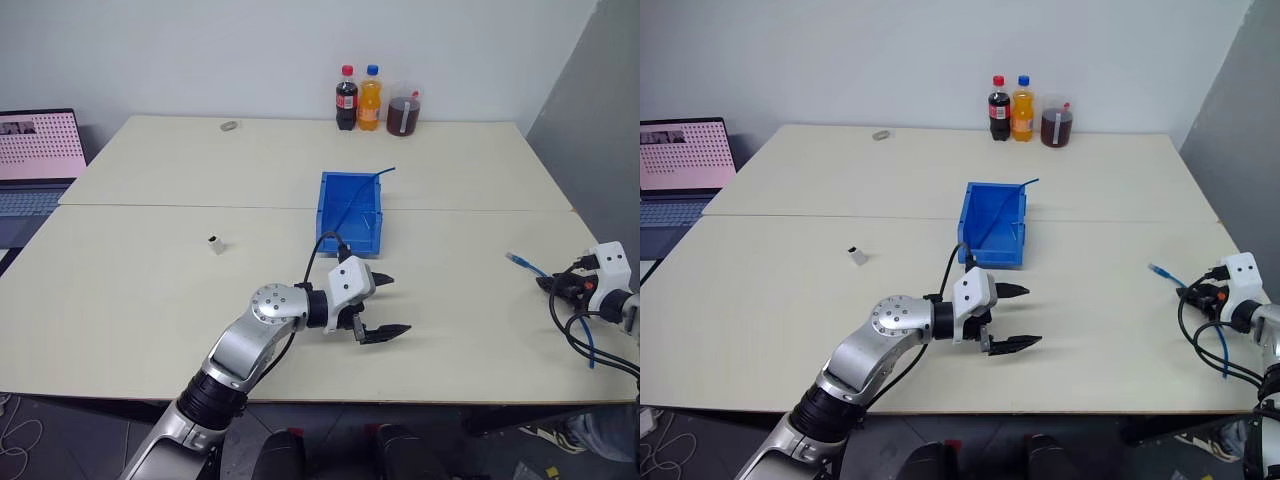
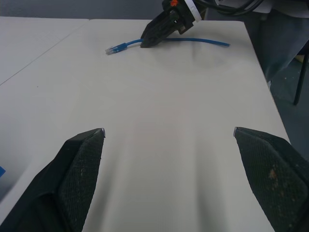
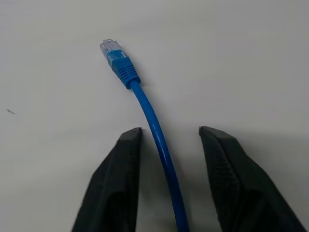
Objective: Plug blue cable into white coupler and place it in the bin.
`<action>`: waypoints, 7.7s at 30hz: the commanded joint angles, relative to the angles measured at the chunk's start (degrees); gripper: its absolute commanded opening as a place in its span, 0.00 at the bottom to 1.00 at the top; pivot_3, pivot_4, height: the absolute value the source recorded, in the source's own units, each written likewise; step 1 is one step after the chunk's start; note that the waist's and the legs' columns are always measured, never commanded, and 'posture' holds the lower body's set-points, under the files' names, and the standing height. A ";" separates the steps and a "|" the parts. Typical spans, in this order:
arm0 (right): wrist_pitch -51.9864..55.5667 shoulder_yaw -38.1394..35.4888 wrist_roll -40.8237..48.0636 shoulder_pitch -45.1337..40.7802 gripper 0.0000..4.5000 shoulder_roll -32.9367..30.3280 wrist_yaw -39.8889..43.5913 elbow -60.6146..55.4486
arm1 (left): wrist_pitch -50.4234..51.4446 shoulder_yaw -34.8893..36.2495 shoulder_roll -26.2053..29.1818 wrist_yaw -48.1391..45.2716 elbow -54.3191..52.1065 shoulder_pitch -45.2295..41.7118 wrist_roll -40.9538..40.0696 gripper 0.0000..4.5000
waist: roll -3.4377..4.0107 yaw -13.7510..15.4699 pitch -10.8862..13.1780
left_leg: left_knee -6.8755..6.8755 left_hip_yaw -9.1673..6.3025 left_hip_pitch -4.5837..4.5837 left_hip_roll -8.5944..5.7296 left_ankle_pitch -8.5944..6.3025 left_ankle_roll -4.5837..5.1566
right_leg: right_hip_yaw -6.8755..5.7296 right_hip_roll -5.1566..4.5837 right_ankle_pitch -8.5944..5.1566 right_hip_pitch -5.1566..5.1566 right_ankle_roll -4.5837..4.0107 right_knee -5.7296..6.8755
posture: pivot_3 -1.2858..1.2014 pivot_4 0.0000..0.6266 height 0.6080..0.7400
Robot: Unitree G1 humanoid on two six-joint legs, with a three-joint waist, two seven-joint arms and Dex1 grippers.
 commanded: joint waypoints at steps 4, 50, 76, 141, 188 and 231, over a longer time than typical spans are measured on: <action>-5.21 1.48 -2.33 -0.40 0.01 -1.23 3.02 0.97 | -1.59 1.17 -0.29 -0.86 -0.15 -1.19 -0.53 1.00 | 0.00 0.00 0.00 | 0.01 -0.01 0.00 0.00 0.00 0.00 | 0.00 0.00 0.00 0.01 0.01 0.00 | 0.52 0.24 1.00; 5.62 31.92 -8.92 -6.02 0.86 22.81 15.76 -49.70 | -7.05 19.94 16.12 -6.33 13.92 10.66 -4.86 1.00 | -0.28 1.32 0.63 | -0.17 -0.11 -0.23 0.19 -0.02 -0.05 | -0.41 -0.02 -0.15 -0.30 -0.66 0.12 | 0.52 0.24 1.00; 27.48 25.72 0.29 9.58 0.86 18.31 0.74 -78.21 | -15.18 6.86 11.18 -10.22 26.39 2.74 8.24 0.33 | -0.32 1.71 0.51 | -0.07 -0.17 -0.18 0.13 -0.02 -0.05 | -0.41 -0.03 -0.22 -0.18 -0.21 0.09 | 0.52 0.24 1.00; 38.33 13.21 39.65 7.54 0.04 33.98 -10.80 -73.60 | 21.59 24.20 10.94 -9.07 0.72 -2.32 -32.05 0.05 | -0.51 0.11 0.70 | -0.17 -0.30 -0.49 0.17 -0.02 -0.05 | -0.48 0.01 -0.19 -0.35 -0.15 -0.13 | 0.52 0.24 1.00; 28.52 15.96 26.91 5.99 0.03 28.86 -8.63 -65.98 | 1.51 34.31 -18.51 60.86 -0.66 14.68 5.79 1.00 | -0.56 1.31 0.71 | -0.22 -0.31 -0.75 0.11 -0.04 -0.06 | -0.49 -0.11 0.04 -0.30 0.13 -0.80 | 0.52 0.24 1.00; 29.86 14.23 28.14 6.57 0.03 28.51 -10.85 -67.32 | -2.60 39.61 -16.41 72.75 29.59 -12.05 7.53 0.94 | -0.57 1.68 0.71 | -0.13 -0.31 -0.86 0.07 -0.03 -0.09 | -0.51 -0.09 0.15 -0.31 0.17 -0.82 | 0.52 0.24 1.00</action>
